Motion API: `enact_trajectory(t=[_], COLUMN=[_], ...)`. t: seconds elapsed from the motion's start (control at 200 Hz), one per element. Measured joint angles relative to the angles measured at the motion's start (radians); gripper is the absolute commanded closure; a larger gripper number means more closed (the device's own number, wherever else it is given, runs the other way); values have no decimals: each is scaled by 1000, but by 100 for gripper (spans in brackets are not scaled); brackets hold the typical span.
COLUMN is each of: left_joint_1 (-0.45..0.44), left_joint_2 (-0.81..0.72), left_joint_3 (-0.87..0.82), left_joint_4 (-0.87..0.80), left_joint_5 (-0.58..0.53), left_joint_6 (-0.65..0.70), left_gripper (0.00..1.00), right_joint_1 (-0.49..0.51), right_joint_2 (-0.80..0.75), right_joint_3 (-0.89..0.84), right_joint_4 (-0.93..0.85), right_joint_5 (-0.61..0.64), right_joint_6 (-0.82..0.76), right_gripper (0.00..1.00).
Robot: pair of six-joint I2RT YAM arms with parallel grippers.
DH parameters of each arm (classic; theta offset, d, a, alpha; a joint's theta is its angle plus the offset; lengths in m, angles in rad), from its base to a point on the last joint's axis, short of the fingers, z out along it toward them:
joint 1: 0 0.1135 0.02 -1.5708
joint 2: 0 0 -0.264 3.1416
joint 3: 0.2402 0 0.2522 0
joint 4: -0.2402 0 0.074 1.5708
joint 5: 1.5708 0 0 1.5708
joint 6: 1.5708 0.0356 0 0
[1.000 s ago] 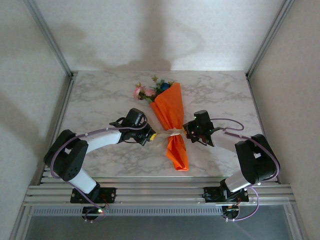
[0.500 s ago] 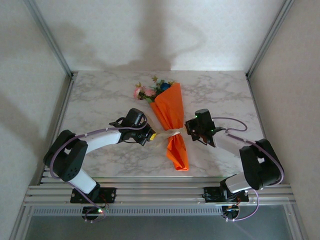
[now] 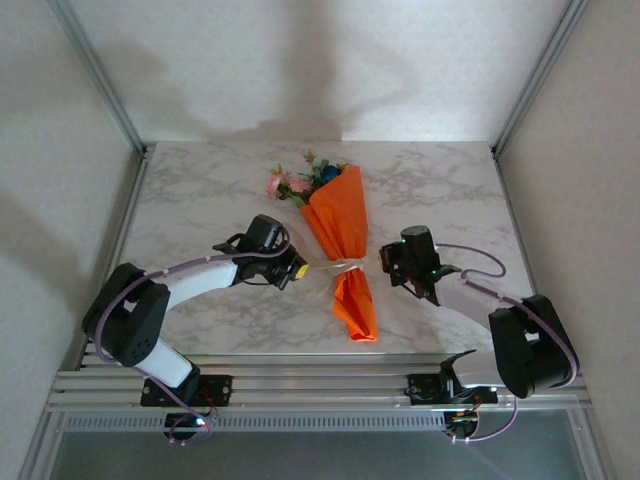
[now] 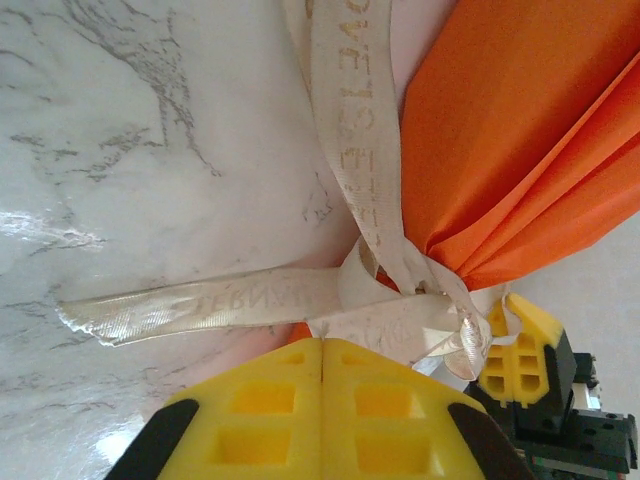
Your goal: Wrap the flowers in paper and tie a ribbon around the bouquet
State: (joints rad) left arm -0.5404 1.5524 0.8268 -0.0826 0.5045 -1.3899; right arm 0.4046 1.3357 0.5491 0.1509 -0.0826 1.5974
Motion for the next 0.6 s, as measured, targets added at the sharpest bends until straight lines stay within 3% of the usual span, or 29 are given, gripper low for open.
enact_trajectory(t=[0.601], left_joint_1=[0], left_joint_2=[-13], left_joint_3=[-8], left_joint_4=[60], left_joint_5=[27], left_joint_6=[3], left_gripper=[100], right_joint_1=[-80], right_joint_2=[-51], right_joint_3=[0], right_joint_4=[1], right_joint_5=[-76], right_joint_6=[-8], right_gripper=[100])
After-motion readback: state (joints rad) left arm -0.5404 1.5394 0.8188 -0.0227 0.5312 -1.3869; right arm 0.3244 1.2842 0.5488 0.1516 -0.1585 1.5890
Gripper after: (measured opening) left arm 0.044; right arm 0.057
